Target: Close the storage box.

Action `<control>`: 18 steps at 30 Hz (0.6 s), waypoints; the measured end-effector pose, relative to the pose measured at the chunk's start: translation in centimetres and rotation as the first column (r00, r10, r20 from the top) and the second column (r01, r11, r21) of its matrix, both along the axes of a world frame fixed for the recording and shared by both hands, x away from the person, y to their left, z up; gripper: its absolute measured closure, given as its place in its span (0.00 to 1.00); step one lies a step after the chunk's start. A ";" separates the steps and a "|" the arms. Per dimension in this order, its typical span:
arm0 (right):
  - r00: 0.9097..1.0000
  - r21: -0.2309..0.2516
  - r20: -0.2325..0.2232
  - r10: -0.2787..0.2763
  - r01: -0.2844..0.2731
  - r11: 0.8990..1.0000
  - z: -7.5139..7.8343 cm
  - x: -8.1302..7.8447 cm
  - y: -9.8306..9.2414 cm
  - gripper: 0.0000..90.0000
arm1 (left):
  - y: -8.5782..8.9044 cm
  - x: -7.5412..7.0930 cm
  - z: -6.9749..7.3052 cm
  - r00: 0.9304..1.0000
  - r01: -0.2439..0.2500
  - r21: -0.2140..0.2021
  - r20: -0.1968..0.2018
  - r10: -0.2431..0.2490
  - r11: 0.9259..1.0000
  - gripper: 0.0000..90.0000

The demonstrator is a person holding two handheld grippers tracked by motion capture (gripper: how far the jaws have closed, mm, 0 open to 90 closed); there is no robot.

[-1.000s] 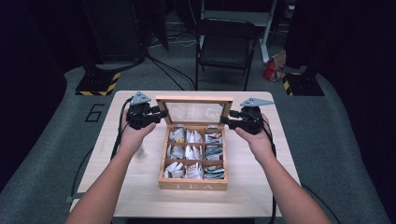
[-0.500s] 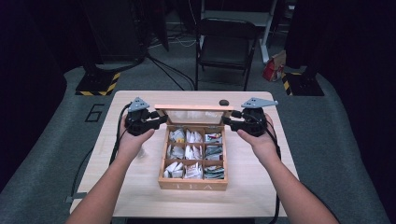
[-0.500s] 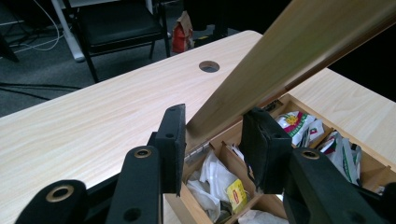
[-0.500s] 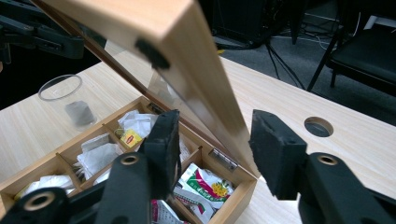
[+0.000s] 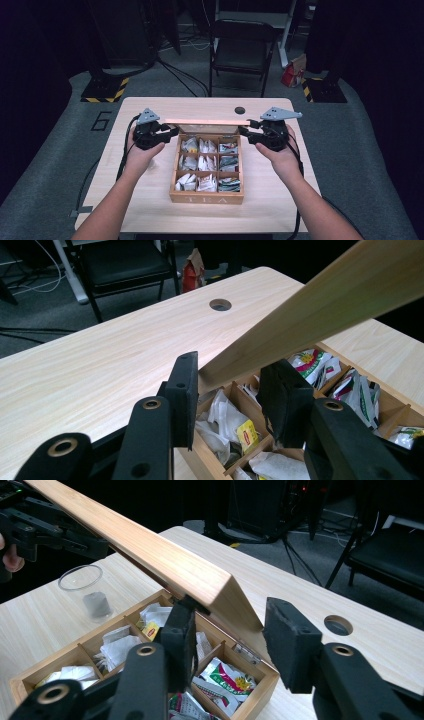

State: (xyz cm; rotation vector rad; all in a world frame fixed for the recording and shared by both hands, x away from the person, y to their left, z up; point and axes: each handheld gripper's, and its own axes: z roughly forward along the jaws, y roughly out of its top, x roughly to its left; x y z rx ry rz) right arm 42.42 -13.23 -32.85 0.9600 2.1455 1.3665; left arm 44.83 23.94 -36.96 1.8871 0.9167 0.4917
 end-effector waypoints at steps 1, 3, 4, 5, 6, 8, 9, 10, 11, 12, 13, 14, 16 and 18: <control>1.000 -0.004 0.005 0.001 -0.001 1.000 0.1 -0.1 0.0 0.64 | 0.0 0.0 0.0 1.000 0.001 0.000 0.000 -0.001 1.000 0.67; 1.000 -0.011 0.004 0.004 -0.004 1.000 0.1 -0.2 -0.1 0.65 | 0.0 -0.1 -0.1 1.000 0.002 0.003 0.002 -0.002 1.000 0.67; 1.000 -0.006 -0.002 0.004 -0.004 1.000 0.1 -0.3 -0.1 0.64 | 0.0 -0.1 -0.1 1.000 0.002 0.002 0.001 -0.002 1.000 0.67; 1.000 -0.010 0.000 0.005 -0.005 1.000 0.1 -0.3 -0.1 0.65 | 0.1 -0.2 -0.1 1.000 0.005 0.002 -0.004 -0.005 1.000 0.67; 1.000 -0.023 0.009 0.015 -0.015 1.000 0.1 -0.3 -0.1 0.65 | 0.0 -0.2 -0.1 1.000 0.002 0.001 0.000 -0.002 1.000 0.67; 1.000 -0.026 0.011 0.011 -0.010 1.000 0.1 -0.5 0.0 0.65 | 0.0 -0.4 -0.2 1.000 -0.002 0.002 -0.002 0.002 1.000 0.67; 1.000 -0.026 0.007 0.008 -0.008 1.000 0.1 -0.6 0.0 0.65 | 0.0 -0.4 -0.2 1.000 -0.002 0.000 -0.001 0.002 1.000 0.67; 1.000 -0.023 0.006 0.008 -0.007 1.000 0.1 -0.7 0.0 0.65 | 0.1 -0.4 -0.3 1.000 0.002 0.001 -0.002 -0.002 1.000 0.67; 1.000 -0.025 0.005 0.010 -0.010 1.000 0.0 -0.7 0.0 0.65 | 0.1 -0.5 -0.3 1.000 0.002 0.000 -0.006 -0.002 1.000 0.66; 1.000 -0.030 0.008 0.017 -0.017 0.999 0.0 -0.8 -0.1 0.65 | 0.2 -0.6 -0.3 1.000 0.007 -0.001 -0.015 -0.007 1.000 0.66; 1.000 -0.029 0.007 0.017 -0.017 0.999 -0.1 -0.9 -0.1 0.65 | 0.3 -0.7 -0.4 1.000 0.012 -0.004 -0.027 -0.012 1.000 0.65; 1.000 -0.027 0.004 0.012 -0.012 1.000 -0.2 -1.0 0.0 0.65 | 0.3 -0.8 -0.4 0.999 0.010 -0.001 -0.031 -0.010 1.000 0.62; 1.000 -0.031 0.013 0.017 -0.017 0.999 -0.3 -1.2 -0.1 0.65 | 0.6 -1.2 -0.5 0.999 0.014 0.010 -0.030 -0.014 1.000 0.61; 1.000 -0.027 0.012 0.013 -0.012 1.000 -0.4 -1.4 -0.1 0.64 | 0.8 -1.6 -0.6 1.000 0.015 0.011 -0.024 -0.015 1.000 0.60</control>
